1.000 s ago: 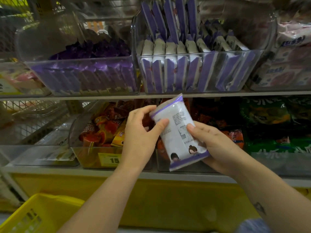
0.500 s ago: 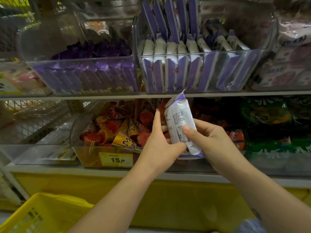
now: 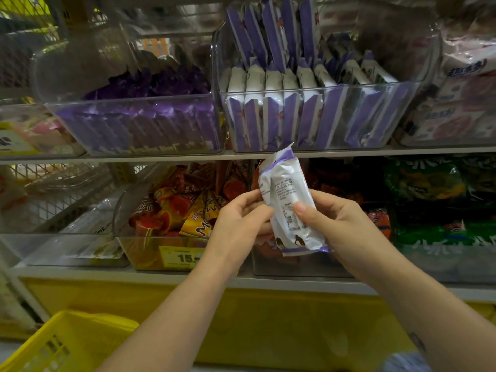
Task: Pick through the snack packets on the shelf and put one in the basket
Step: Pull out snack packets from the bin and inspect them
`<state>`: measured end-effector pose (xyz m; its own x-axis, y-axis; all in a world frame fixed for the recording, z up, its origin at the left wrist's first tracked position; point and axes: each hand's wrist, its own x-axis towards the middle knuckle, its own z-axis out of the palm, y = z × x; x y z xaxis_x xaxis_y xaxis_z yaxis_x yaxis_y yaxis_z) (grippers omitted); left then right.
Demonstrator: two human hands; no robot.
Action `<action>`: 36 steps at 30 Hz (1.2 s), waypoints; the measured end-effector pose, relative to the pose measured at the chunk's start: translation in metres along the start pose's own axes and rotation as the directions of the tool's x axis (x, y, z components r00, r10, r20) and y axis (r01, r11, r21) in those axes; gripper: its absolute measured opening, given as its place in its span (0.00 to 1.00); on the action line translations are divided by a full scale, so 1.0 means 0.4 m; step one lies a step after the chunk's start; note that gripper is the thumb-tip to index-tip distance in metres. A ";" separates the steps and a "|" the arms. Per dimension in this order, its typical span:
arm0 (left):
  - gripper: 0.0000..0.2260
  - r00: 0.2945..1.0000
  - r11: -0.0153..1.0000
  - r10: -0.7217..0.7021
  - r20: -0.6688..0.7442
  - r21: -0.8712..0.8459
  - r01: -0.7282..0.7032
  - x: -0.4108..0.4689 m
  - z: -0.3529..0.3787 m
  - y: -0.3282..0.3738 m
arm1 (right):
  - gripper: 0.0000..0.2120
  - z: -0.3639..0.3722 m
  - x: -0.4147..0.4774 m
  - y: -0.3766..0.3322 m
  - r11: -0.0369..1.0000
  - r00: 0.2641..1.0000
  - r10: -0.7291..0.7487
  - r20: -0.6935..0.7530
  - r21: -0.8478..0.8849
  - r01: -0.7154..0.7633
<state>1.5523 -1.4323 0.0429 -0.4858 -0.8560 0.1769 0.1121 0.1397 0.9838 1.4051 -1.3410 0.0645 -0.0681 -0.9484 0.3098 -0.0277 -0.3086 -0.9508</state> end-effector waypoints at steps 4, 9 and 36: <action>0.11 0.999 0.999 0.042 0.005 0.033 -0.042 -0.004 0.002 0.003 | 0.10 0.001 -0.004 -0.004 1.000 1.000 0.004 0.000 0.003 -0.004; 0.21 0.977 0.979 0.137 0.166 0.130 -0.160 -0.028 0.003 0.031 | 0.14 0.011 -0.023 -0.011 0.997 0.996 0.000 -0.087 0.077 0.007; 0.08 0.872 0.673 0.472 0.131 0.585 -0.452 0.163 0.139 0.590 | 0.11 -0.227 0.108 -0.457 0.016 0.973 -0.229 0.031 -0.999 0.035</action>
<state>1.4988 -1.4277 0.2882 -0.4846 -0.6152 0.6219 -0.2123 0.7724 0.5986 1.3167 -1.3187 0.2523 -0.0293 -0.8544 0.5188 -0.9994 0.0349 0.0010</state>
